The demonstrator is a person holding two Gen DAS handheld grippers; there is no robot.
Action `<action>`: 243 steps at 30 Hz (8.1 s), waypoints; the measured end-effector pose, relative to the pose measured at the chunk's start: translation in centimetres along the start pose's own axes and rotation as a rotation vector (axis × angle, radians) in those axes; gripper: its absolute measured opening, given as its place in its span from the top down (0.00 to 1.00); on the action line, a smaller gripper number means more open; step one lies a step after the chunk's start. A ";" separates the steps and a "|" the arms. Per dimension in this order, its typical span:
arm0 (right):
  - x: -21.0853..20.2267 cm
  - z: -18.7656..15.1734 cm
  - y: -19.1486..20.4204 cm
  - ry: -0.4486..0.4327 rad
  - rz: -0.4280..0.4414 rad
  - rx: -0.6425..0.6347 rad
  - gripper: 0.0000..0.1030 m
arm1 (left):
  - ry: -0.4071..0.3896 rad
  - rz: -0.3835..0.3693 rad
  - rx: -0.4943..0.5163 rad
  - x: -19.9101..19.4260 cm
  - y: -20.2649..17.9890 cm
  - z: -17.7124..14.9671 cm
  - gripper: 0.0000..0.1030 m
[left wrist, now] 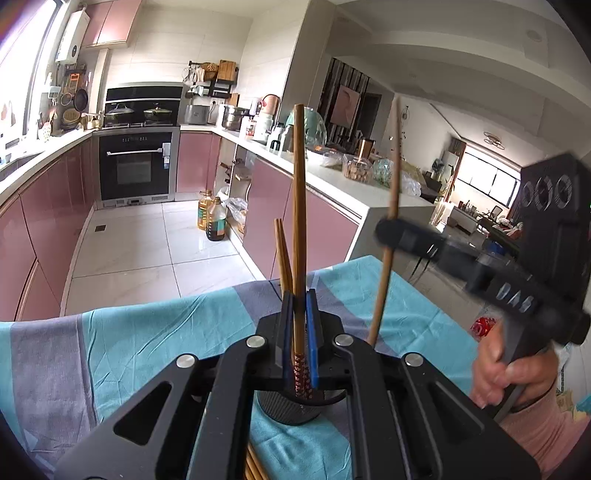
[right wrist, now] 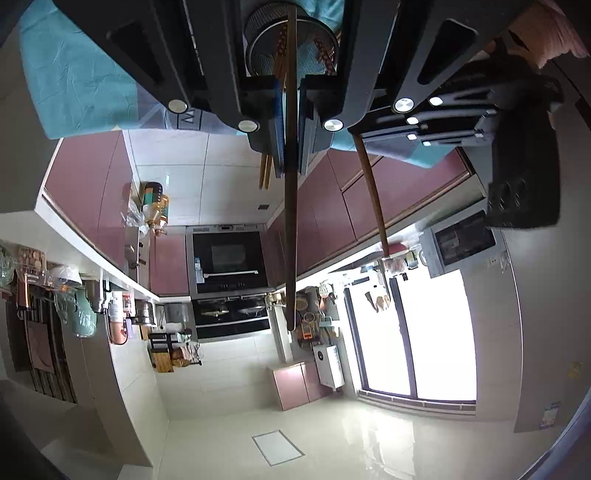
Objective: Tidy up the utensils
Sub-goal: 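Lower the chopsticks into the mesh cup and open both grippers, then move both open grippers back down toward the remaining chopsticks, then grasp a chopstick with the left gripper while the right gripper grasps another, then lift both chopsticks upright and carry them over the mesh cup, then lower the chopsticks into the mesh cup and open both grippers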
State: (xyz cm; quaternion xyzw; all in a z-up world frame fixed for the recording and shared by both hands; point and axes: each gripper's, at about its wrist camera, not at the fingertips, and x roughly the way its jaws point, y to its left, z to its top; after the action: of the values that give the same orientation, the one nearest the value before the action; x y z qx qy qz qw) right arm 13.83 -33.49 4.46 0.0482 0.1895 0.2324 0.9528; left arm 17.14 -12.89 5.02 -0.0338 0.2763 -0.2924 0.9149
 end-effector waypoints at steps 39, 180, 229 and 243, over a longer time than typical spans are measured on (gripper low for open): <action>7.6 -4.5 -0.9 0.297 -0.045 0.050 0.88 | 0.153 0.030 -0.056 4.9 3.2 -2.9 0.82; 5.7 -16.0 6.8 0.478 0.095 0.052 0.94 | 0.388 0.128 -0.113 1.8 6.9 -16.3 0.93; -3.0 0.0 2.4 -0.001 0.024 -0.047 0.94 | -0.048 -0.048 -0.036 -5.3 0.8 2.9 0.93; 1.4 -2.1 1.1 0.144 -0.015 -0.032 0.94 | 0.098 0.025 0.027 -0.9 0.1 1.3 0.93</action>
State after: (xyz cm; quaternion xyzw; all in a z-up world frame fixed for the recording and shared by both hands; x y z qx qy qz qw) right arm 13.66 -31.86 2.22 0.0148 0.2539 0.2311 0.9391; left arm 17.28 -12.46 6.48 -0.0035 0.3170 -0.2860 0.9043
